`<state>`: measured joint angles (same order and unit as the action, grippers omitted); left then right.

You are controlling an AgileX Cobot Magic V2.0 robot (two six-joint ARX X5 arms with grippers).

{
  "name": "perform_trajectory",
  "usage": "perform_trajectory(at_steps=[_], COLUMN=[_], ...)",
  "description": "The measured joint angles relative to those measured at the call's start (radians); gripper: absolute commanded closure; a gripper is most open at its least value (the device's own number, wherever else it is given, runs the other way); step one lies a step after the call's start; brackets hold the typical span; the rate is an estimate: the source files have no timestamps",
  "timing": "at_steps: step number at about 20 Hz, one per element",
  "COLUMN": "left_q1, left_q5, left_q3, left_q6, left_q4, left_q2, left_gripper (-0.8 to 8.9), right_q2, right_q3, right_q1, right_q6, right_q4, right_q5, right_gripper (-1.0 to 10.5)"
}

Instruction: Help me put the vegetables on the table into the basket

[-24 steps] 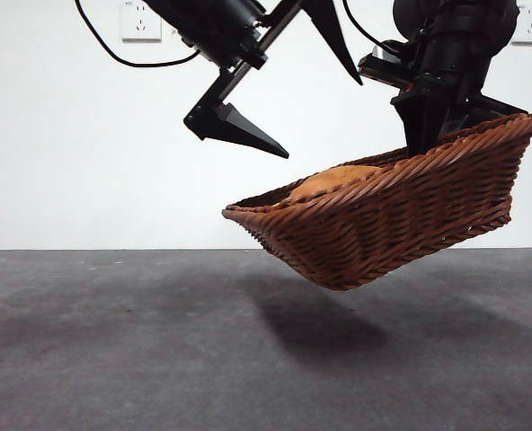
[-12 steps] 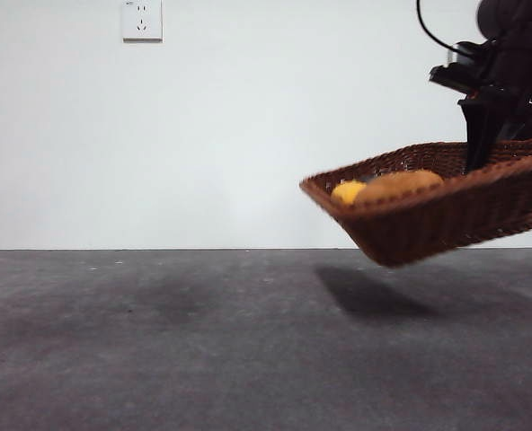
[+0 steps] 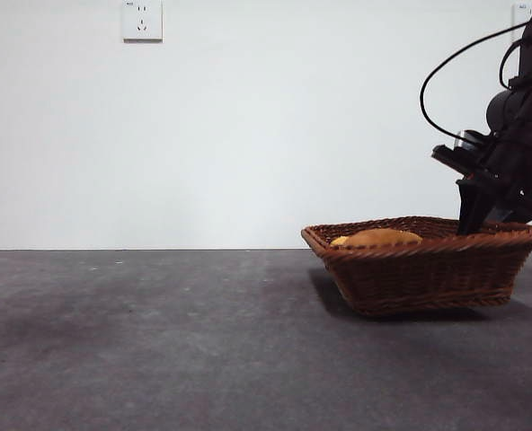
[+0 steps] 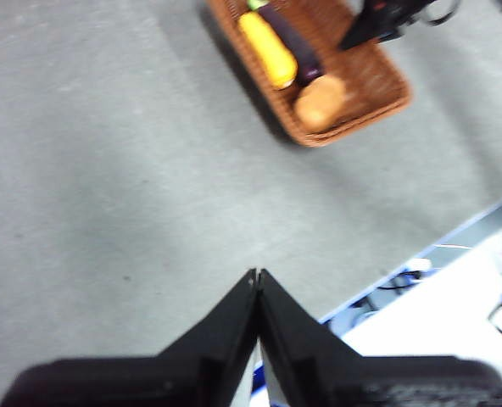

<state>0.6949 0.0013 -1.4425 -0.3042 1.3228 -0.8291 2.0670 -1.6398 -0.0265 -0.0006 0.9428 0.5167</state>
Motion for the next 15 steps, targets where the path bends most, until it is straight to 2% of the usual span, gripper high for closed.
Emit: perform_trajectory(at_steps=[3,4,6,7,12,13,15], left_q1=[0.003,0.003,0.003,0.003,0.003,0.003,0.003], left_q5=[0.008,0.003,-0.011,-0.019,-0.026,-0.040,-0.114], left_q3=[0.000,0.000,0.000,0.000,0.000,0.000,0.000], left_q6=[-0.012,-0.013,-0.014,-0.014,0.024,0.032,0.039], left_q4=[0.000,0.000,0.000,0.000,0.000,0.000,0.000], left_q2=[0.006,0.003,-0.013,-0.026,-0.116,-0.141,-0.185], left_gripper=[8.17,8.17,8.17,8.17,8.17,8.17,8.17], right_q2=[0.023,0.032,0.040,0.040,-0.027,-0.097,-0.278], right_q3=[0.000,0.000,0.000,0.000,0.000,0.000,0.000], right_q1=[-0.001,-0.001,-0.001,-0.001,-0.008,-0.008,-0.008], right_q6=[0.000,0.000,0.004,0.008,0.019,0.018,0.007], right_q4=[-0.021,-0.024,-0.032,-0.036,-0.021,0.000,0.050], right_q5=[0.001,0.001,-0.006,-0.021,-0.164,-0.199,-0.283], right_gripper=[9.6,8.7,5.3,4.2,4.2,4.7,7.4])
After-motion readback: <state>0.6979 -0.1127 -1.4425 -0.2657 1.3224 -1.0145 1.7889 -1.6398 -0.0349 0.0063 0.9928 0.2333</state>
